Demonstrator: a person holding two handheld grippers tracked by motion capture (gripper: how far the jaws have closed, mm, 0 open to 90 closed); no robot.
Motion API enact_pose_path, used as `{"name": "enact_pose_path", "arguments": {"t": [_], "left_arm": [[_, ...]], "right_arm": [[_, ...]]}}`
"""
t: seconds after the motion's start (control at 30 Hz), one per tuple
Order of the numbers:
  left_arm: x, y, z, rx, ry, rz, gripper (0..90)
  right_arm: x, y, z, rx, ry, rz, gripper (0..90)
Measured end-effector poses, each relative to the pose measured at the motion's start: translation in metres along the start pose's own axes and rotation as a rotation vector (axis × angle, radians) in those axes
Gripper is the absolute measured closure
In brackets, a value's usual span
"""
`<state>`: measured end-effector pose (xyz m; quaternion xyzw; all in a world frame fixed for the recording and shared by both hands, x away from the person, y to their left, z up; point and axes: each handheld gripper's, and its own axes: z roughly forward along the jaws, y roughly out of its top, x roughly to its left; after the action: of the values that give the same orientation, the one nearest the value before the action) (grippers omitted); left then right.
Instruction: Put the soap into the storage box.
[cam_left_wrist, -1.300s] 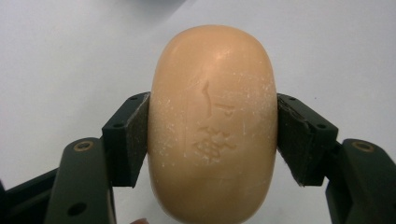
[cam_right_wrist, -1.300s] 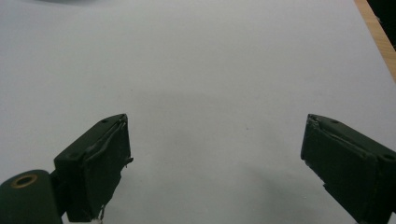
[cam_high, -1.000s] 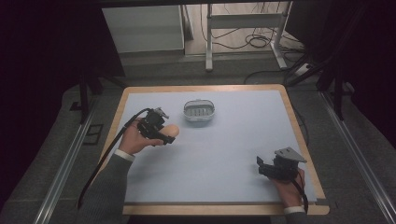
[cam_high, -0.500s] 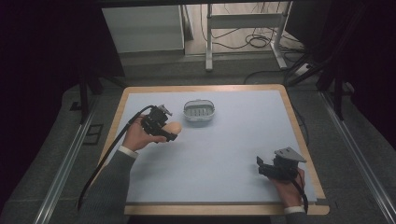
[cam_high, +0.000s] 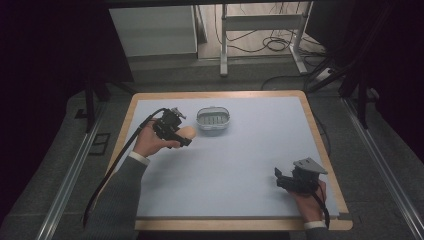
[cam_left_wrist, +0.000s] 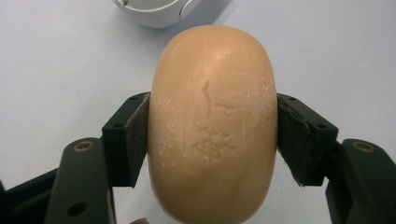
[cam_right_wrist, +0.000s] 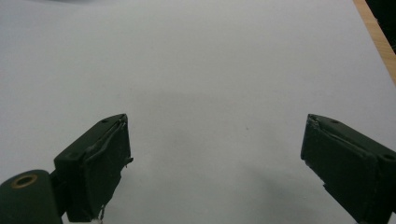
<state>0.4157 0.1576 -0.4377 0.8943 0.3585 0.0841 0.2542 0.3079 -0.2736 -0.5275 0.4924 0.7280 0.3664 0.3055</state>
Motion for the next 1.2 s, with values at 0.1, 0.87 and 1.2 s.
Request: {"name": "enact_pose_path", "arguments": {"t": [0.1, 0.87, 1.2], "left_arm": [[0.0, 0.003, 0.001, -0.002, -0.002, 0.001, 32.5], [0.004, 0.024, 0.007, -0.017, 0.0, 0.005, 32.5], [0.003, 0.036, 0.009, -0.017, 0.0, 0.016, 32.5]], "right_arm": [[0.0, 0.0, 0.0, 0.0, -0.001, -0.001, 8.4], [0.0, 0.0, 0.0, 0.003, -0.004, 0.002, 8.4], [0.0, 0.0, 0.0, 0.003, -0.003, 0.002, 8.4]]}}
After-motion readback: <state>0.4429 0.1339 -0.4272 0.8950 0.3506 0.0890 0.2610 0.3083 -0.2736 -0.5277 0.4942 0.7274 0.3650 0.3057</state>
